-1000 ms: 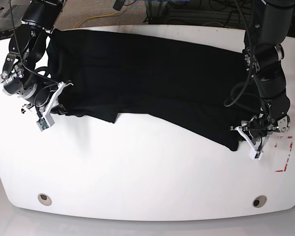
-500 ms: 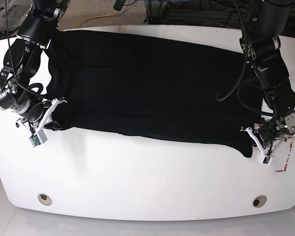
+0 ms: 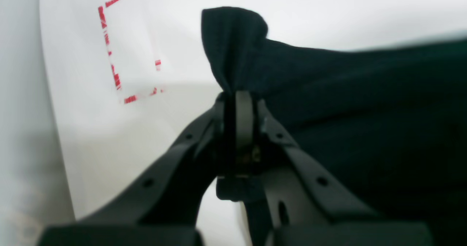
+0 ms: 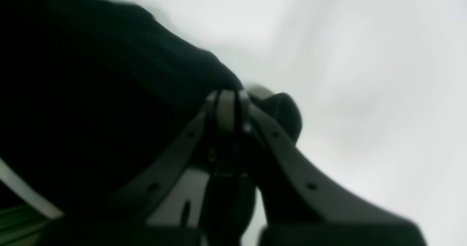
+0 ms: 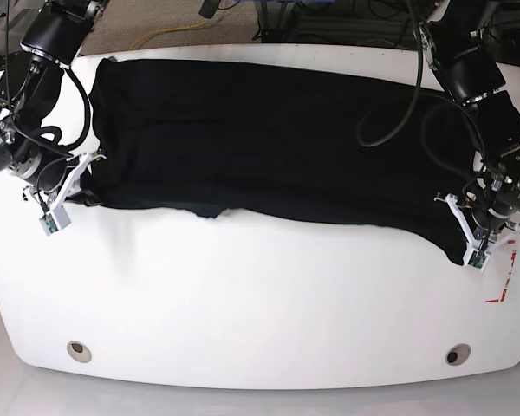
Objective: Fold the T-shirt properly
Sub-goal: 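Fold the held edge back over the shirt with both grippers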
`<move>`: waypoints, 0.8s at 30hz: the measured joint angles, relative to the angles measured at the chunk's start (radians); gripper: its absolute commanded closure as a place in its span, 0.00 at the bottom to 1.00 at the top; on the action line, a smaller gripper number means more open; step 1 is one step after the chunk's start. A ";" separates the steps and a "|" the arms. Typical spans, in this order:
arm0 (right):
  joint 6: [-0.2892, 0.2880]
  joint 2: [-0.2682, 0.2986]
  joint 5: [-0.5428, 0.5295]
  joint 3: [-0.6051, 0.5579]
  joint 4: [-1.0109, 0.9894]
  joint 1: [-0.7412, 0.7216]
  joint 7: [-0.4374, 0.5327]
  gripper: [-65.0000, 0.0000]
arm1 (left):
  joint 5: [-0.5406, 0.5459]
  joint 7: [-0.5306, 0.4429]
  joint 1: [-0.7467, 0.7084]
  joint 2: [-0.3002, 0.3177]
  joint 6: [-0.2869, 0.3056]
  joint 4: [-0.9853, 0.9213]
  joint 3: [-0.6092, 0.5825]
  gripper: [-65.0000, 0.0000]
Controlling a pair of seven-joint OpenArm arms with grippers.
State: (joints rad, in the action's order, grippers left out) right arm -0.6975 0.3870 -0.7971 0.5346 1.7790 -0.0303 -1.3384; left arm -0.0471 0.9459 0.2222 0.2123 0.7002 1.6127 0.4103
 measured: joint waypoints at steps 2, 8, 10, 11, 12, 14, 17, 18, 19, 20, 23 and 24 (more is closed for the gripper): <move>0.000 0.000 -0.019 0.002 0.000 0.030 0.000 1.00 | 0.005 0.000 -0.038 -0.003 0.001 0.040 -0.002 1.00; 0.000 -0.002 -0.115 0.027 0.002 0.101 0.002 1.00 | 0.003 0.004 -0.160 0.002 0.003 0.182 0.002 1.00; 0.001 0.010 -0.123 0.050 0.008 0.122 0.002 1.00 | 0.004 0.003 -0.190 0.002 0.004 0.218 0.002 1.00; 0.000 0.014 -0.125 0.055 0.011 0.127 0.002 1.00 | 0.005 0.003 -0.209 0.003 0.004 0.238 0.001 1.00; 0.001 0.018 -0.127 0.056 0.013 0.133 0.002 1.00 | 0.005 0.002 -0.230 0.005 0.004 0.256 0.001 1.00; 0.001 0.023 -0.138 0.053 0.013 0.146 0.003 1.00 | 0.006 0.000 -0.261 0.005 0.003 0.273 0.004 1.00; 0.000 0.035 -0.159 0.052 0.013 0.177 0.002 1.00 | 0.018 0.000 -0.306 -0.001 0.006 0.279 0.044 1.00; 0.001 0.041 -0.160 0.052 0.013 0.188 0.002 1.00 | 0.014 0.000 -0.319 -0.001 0.005 0.280 0.061 1.00; 0.000 0.049 -0.169 0.053 0.013 0.201 0.002 1.00 | 0.011 0.001 -0.331 0.000 0.005 0.280 0.080 1.00; 0.000 0.053 -0.175 0.053 0.013 0.210 0.001 1.00 | 0.008 0.003 -0.340 0.000 0.005 0.280 0.092 1.00; 0.000 0.060 -0.212 0.079 0.013 0.245 0.003 1.00 | 0.014 0.004 -0.358 0.000 0.005 0.281 0.126 1.00; 0.000 0.061 -0.225 0.094 0.013 0.257 0.009 1.00 | 0.019 0.010 -0.362 -0.002 0.005 0.282 0.139 1.00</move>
State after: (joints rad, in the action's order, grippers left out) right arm -0.6971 0.4477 -1.0225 0.6285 1.7924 0.2268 -1.3293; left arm -0.0277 0.9554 -0.1402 0.2108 0.7055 1.8946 0.5491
